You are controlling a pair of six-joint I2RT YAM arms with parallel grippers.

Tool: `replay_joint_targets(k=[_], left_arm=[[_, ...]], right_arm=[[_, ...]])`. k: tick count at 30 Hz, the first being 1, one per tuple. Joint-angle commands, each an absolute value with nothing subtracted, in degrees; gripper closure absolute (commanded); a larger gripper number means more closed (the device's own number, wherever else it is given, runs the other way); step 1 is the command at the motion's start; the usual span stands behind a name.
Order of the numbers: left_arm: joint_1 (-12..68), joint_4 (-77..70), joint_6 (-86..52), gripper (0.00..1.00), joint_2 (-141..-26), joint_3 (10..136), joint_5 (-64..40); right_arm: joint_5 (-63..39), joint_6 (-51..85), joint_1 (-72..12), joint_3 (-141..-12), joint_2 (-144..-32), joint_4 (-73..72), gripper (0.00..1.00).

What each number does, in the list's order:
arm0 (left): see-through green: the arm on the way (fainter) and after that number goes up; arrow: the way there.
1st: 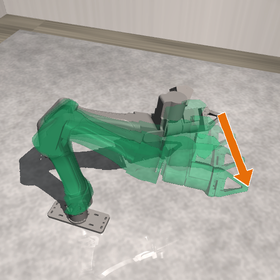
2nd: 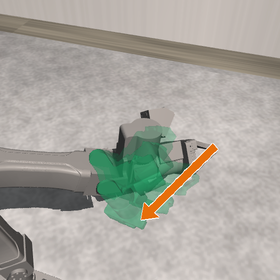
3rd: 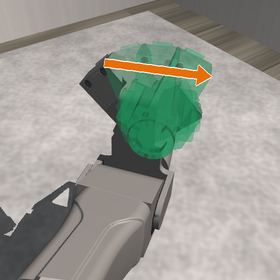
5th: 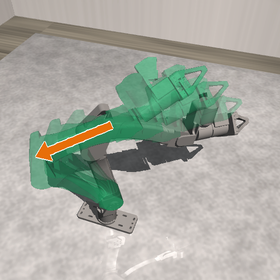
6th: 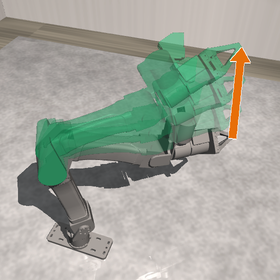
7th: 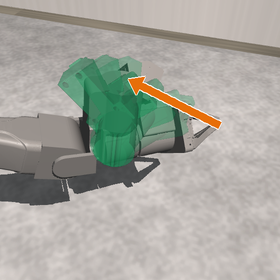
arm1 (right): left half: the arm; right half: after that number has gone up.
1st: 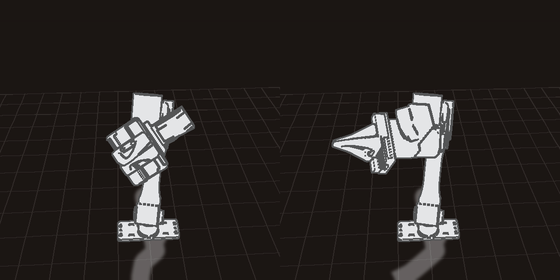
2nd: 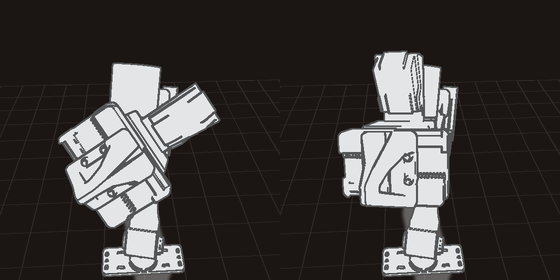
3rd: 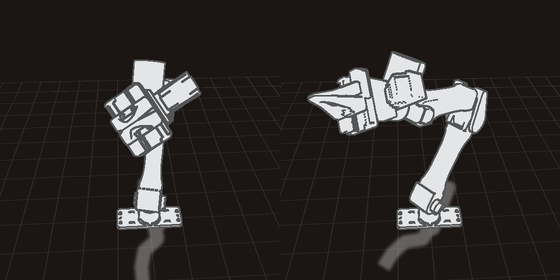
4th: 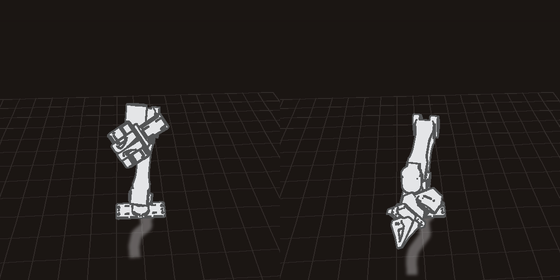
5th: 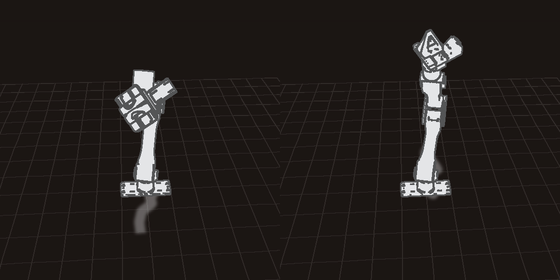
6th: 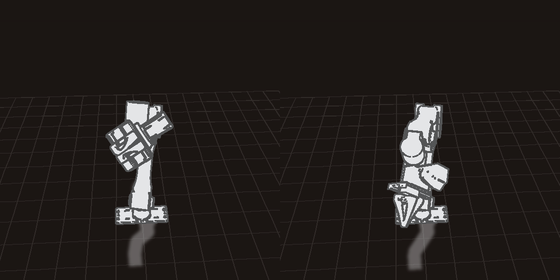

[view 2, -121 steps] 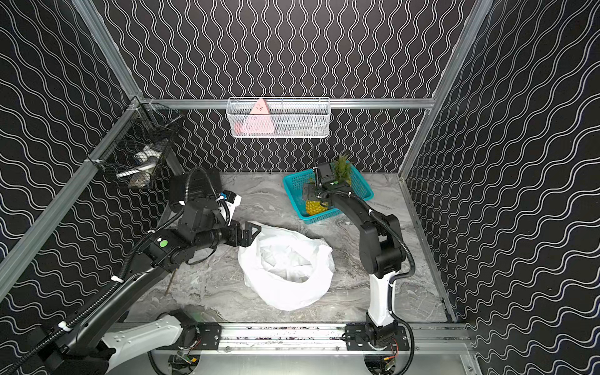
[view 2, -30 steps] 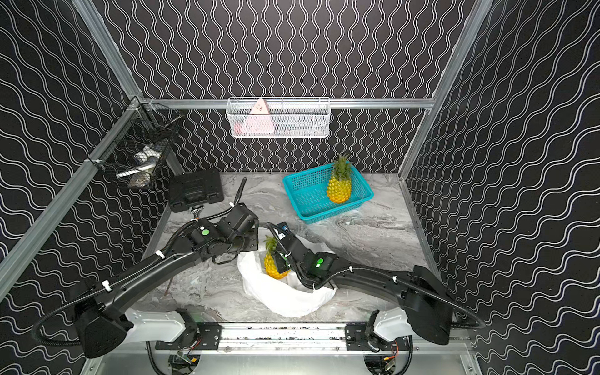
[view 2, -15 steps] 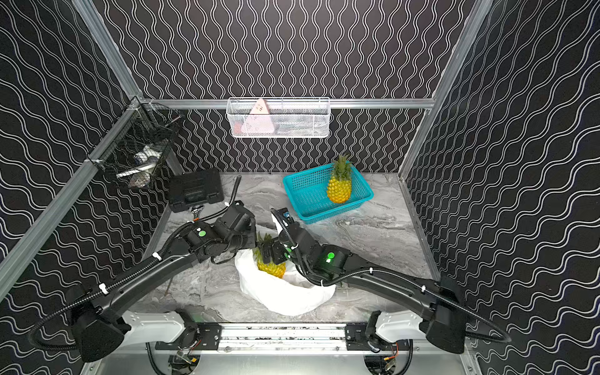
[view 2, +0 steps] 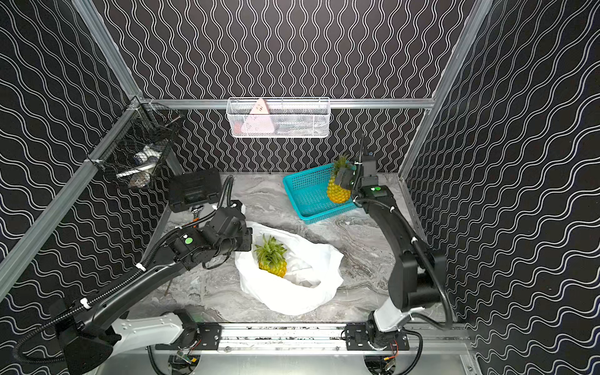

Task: Place the pineapple into a plastic bag & tie a knot
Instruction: Pick up the pineapple from the basket.

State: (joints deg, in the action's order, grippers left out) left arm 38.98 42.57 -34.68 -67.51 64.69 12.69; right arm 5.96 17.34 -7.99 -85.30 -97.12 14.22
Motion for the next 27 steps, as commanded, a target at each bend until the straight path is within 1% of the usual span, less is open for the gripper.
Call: replay_joint_targets(k=[1, 4, 7, 10, 12, 14, 15, 17, 18, 20, 22, 25, 27], left_arm=[[38.94, 40.12, -31.94, 0.98, -67.56, 64.17, 11.01], [38.94, 39.39, -31.76, 0.98, -68.24, 63.65, 11.07], [38.96, 39.37, -31.46, 0.98, -68.81, 63.46, 11.59], [38.94, 39.22, -31.07, 0.98, -69.0, 63.12, 11.82], [38.94, 39.11, -30.94, 0.98, -69.17, 62.93, 11.96], [38.94, 39.02, -30.94, 0.98, -69.18, 62.82, 12.08], [38.94, 38.9, -31.01, 0.98, -69.02, 62.63, 12.16], [38.93, 38.54, -31.17, 0.98, -69.07, 62.29, 12.22], [38.94, 38.5, -31.24, 0.98, -69.12, 62.23, 12.26], [38.94, 38.47, -31.37, 0.98, -69.5, 62.53, 12.05], [38.94, 38.91, -31.45, 0.98, -69.77, 62.9, 12.27], [38.94, 38.99, -31.46, 0.98, -69.62, 62.8, 12.78], [38.94, 39.42, -31.27, 0.98, -69.52, 62.62, 13.45]], right_arm=[[-1.33, 13.4, -6.83, -90.88, -103.46, 7.47, 0.0], [-7.63, 13.83, -5.79, -96.58, -110.59, 6.22, 0.0], [-12.38, 13.22, -5.72, -98.46, -114.07, 4.64, 0.0], [-9.69, 12.51, -5.71, -99.39, -117.14, 4.15, 0.0], [-5.66, 9.91, -5.99, -100.77, -119.51, 5.18, 0.0], [-4.6, 8.14, -5.98, -100.85, -120.9, 4.78, 0.0], [-4.77, 7.18, -5.98, -100.96, -121.31, 4.88, 0.03], [-4.49, 6.82, -6.04, -101.26, -121.63, 5.83, 0.13], [-4.64, 6.68, -5.98, -101.06, -121.43, 6.04, 0.2], [-4.65, 6.29, -6.07, -100.11, -120.37, 5.52, 0.39], [-3.44, 5.71, -6.14, -98.94, -118.66, 4.76, 0.52], [-1.04, 5.0, -6.2, -96.77, -114.07, 3.33, 0.65], [0.41, 4.65, -6.4, -94.0, -109.62, 1.41, 0.7]])
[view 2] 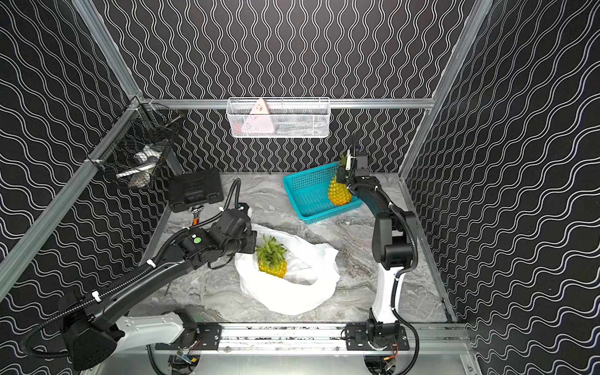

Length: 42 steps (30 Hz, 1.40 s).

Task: Place the pineapple into a plastic bag & tie a knot
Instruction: Pick up the pineapple from the basket, then place the pineapple in the plastic bag.

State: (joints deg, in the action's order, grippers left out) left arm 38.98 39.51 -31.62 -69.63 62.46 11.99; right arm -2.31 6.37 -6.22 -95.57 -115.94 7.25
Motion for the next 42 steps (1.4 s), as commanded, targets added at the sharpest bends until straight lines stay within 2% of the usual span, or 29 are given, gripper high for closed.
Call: replay_joint_targets(k=[1, 5, 8, 12, 16, 19, 22, 29, 34, 42], left_arm=[[38.94, 40.08, -31.22, 0.98, -69.43, 62.74, 14.14], [38.94, 40.09, -29.66, 0.98, -68.57, 62.21, 14.62], [38.94, 38.3, -28.51, 0.98, -67.47, 61.14, 13.16], [38.94, 36.98, -28.27, 0.98, -66.58, 60.73, 11.19], [38.94, 37.83, -29.25, 0.98, -66.55, 60.91, 11.47], [38.94, 37.88, -29.26, 0.98, -66.62, 60.87, 10.38], [38.96, 37.83, -29.35, 0.98, -66.62, 60.82, 10.15], [38.89, 37.05, -29.92, 0.98, -67.47, 61.25, 9.06], [38.94, 39.37, -31.06, 0.98, -67.22, 63.05, 7.66], [38.94, 41.86, -31.68, 0.99, -64.52, 64.8, 2.89]], right_arm=[[1.2, 4.4, -6.59, -92.49, -106.72, 0.75, 0.73], [1.37, 5.35, -8.63, -85.58, -91.47, 0.45, 0.78], [-0.87, 8.97, -11.9, -81.73, -78.77, 5.92, 0.81], [-1.31, 12.9, -21.0, -77.98, -65.94, 14.8, 0.82], [-1.7, 19.4, -29.71, -74.11, -58.85, 21.05, 0.83], [-3.79, 23.05, -34.17, -72.25, -57.94, 25.91, 0.83], [-0.89, 23.64, -37.79, -69.79, -58.11, 30.31, 0.83], [-3.25, 27.55, -43.16, -61.76, -61.51, 26.51, 0.84], [7.35, 23.0, -46.89, -54.53, -64.59, 18.19, 0.83], [11.23, 14.8, -54.53, -41.41, -64.75, -1.39, 0.81]])
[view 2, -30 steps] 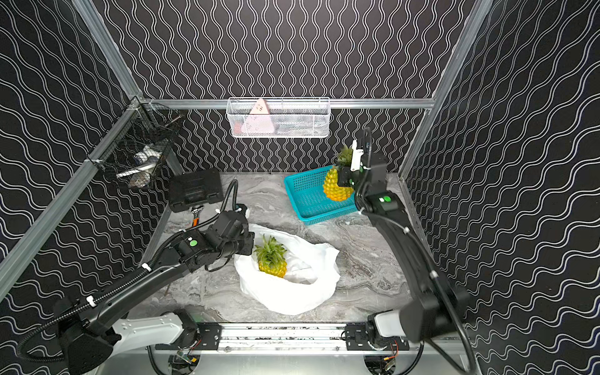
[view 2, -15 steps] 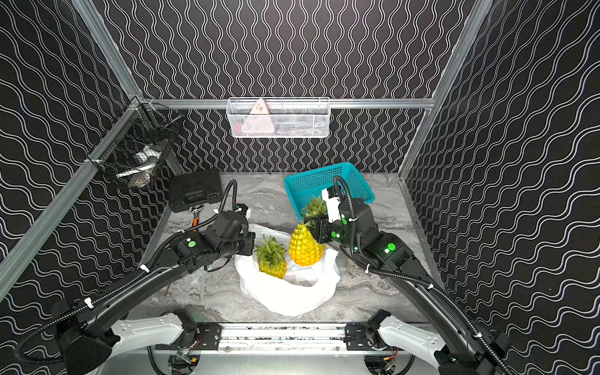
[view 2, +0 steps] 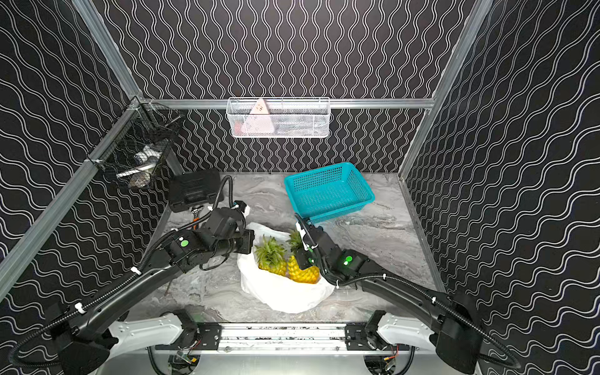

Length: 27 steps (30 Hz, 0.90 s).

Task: Place the pineapple into a plastic bag & tie a knot
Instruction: Place the pineapple in the plastic bag.

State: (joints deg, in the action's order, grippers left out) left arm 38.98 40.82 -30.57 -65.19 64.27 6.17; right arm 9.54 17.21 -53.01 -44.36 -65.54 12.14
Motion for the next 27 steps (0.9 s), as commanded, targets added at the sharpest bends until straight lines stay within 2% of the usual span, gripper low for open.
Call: replay_joint_targets(k=[1, 4, 5, 7, 8, 9, 10, 18, 21, 24, 27], left_arm=[[38.94, 41.69, -31.79, 0.99, -64.43, 64.7, 2.0], [38.93, 41.9, -32.08, 0.98, -64.93, 64.44, 1.85], [38.94, 42.16, -32.04, 0.99, -65.11, 64.42, 2.46], [38.94, 42.45, -31.74, 0.99, -65.21, 64.25, 3.6], [38.94, 42.52, -31.6, 0.99, -65.14, 64.17, 4.15], [38.94, 42.62, -31.34, 0.99, -65.04, 64.16, 4.59], [38.94, 42.81, -31.13, 0.99, -65.04, 64.29, 4.94], [38.94, 44.27, -30.42, 1.0, -64.12, 64.85, 8.64], [38.94, 44.74, -29.74, 1.0, -63.66, 65.39, 9.16], [38.94, 44.35, -29.27, 1.0, -62.88, 65.48, 8.16], [38.94, 43.86, -29.09, 1.0, -62.16, 65.3, 7.22]], right_arm=[[10.82, 15.21, -55.3, -39.17, -64.29, -4.11, 0.81], [12.23, 16.25, -57.57, -32.63, -63.81, -11.13, 0.76], [13.28, 16.67, -57.97, -32.07, -63.76, -10.5, 0.69], [13.82, 17.57, -58.25, -32.49, -63.02, -7.71, 0.44], [14.01, 18.76, -58.28, -34.0, -62.25, -4.21, 0.28], [14.88, 20.47, -58.28, -36.51, -61.3, 0.69, 0.04], [15.75, 21.58, -58.27, -38.75, -60.44, 4.77, 0.0], [24.89, 25.06, -58.11, -52.62, -52.33, 27.07, 0.0], [27.53, 32.81, -54.97, -57.5, -51.7, 38.16, 0.0], [18.75, 38.74, -46.62, -60.99, -55.08, 51.04, 0.0], [9.31, 38.42, -41.76, -59.01, -56.94, 50.76, 0.0]])
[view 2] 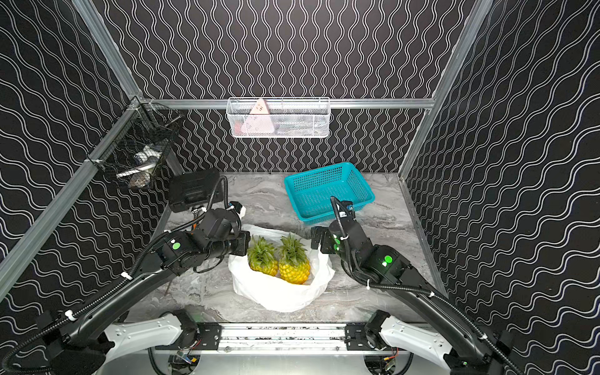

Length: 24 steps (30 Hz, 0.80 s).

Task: Place the pineapple into a plastic bag & tie a knot
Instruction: Adjust the plastic bag at the center of the board.

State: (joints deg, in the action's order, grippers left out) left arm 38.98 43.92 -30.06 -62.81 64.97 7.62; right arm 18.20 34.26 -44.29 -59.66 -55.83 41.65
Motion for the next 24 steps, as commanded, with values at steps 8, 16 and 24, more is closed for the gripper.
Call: replay_joint_targets(k=[8, 16, 24], left_arm=[[38.94, 44.68, -28.61, 1.0, -62.38, 65.64, 8.23], [38.94, 45.57, -26.71, 1.0, -61.23, 71.53, 13.1], [38.94, 40.98, -21.65, 1.0, -58.82, 80.31, 3.58]], right_arm=[[-0.02, 37.48, -39.82, -54.32, -67.06, 40.77, 0.31], [9.51, 34.37, -39.81, -59.17, -63.12, 40.92, 1.0], [-5.4, 26.5, -40.14, -68.53, -55.43, 34.75, 1.0]])
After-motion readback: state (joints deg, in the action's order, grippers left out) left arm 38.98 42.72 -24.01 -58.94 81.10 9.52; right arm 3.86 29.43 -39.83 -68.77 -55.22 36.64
